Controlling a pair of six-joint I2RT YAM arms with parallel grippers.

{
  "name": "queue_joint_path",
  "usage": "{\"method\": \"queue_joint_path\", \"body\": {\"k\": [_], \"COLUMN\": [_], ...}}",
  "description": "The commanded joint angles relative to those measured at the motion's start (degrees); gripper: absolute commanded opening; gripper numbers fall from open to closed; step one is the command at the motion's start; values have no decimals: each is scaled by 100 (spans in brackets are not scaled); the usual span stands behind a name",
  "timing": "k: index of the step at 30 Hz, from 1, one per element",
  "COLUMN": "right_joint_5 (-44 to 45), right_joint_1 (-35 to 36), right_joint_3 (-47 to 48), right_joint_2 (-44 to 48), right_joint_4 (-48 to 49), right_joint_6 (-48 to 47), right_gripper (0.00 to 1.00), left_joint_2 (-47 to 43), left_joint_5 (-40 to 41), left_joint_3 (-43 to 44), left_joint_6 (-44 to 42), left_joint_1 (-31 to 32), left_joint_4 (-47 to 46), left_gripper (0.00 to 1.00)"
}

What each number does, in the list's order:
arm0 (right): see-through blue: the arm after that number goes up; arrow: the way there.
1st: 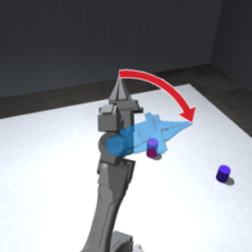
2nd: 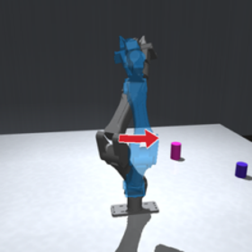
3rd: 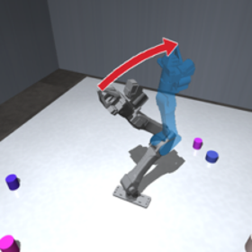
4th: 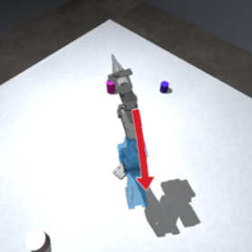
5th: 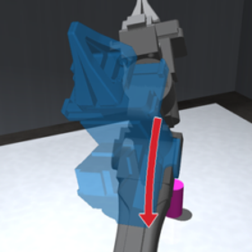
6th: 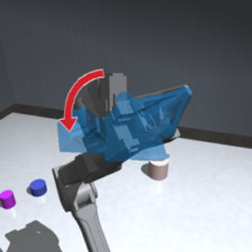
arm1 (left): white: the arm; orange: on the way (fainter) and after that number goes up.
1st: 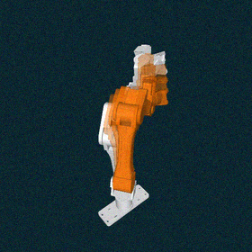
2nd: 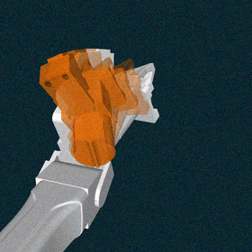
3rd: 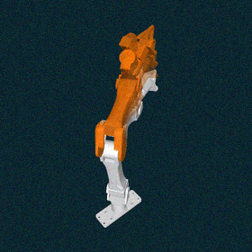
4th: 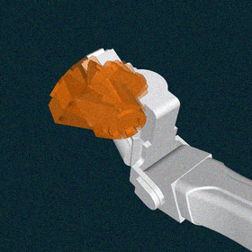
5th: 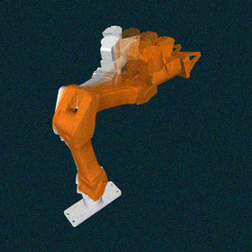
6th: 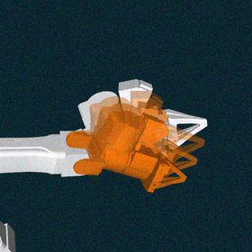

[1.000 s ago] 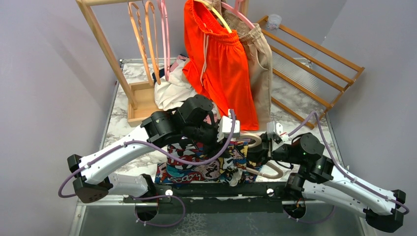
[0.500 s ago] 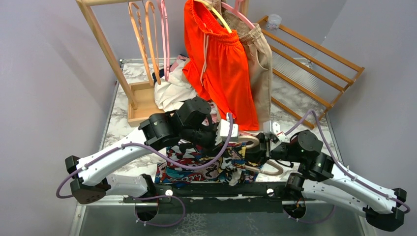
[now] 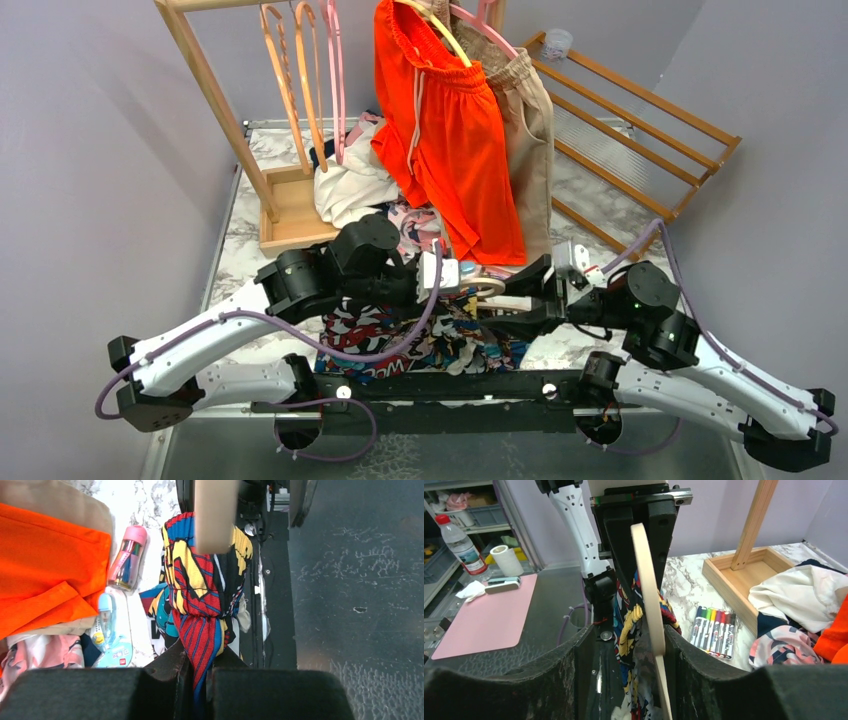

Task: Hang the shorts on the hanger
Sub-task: Hang the shorts on the hanger.

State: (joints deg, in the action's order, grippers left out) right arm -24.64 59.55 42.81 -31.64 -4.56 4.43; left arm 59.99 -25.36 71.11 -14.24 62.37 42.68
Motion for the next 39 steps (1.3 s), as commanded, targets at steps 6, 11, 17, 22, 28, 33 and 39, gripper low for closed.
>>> {"method": "queue_joint_path", "body": {"k": [6,11,17,22,28,33,39], "right_joint_5": [594,1505,1874,2733,2504,934,-50], "right_joint_1": [17,18,18,21,21,19,15], "right_joint_3": [350,463,1111,1238,669,1075,2551], "right_joint_2": [297,548,571,431,315,89,-325], "right_joint_4": [-469,-497,-917,-1430,-931,-630,-1795], "right_joint_6": [-28,126,139,331,775,185,-496], "right_gripper": [56,56,56,56,56,56,56], "left_joint_2": [-772,-1374,-2432,-3209,-3645,-3527,-3337], "left_joint_5": [806,1561,2095,2275,1976,1651,1278], "left_joint_3": [-169,-410,-903,-1210,-1345,-1094,-778], "left_joint_6": [54,157,327,498,773,880,892], "left_joint_1": [-5,-6,-10,-5,-6,-5,-5], "left_joint_4": [-606,-1038,-1880,-2371,-2786,-2443,-1800], "left_gripper": [0,0,0,0,0,0,0]}}
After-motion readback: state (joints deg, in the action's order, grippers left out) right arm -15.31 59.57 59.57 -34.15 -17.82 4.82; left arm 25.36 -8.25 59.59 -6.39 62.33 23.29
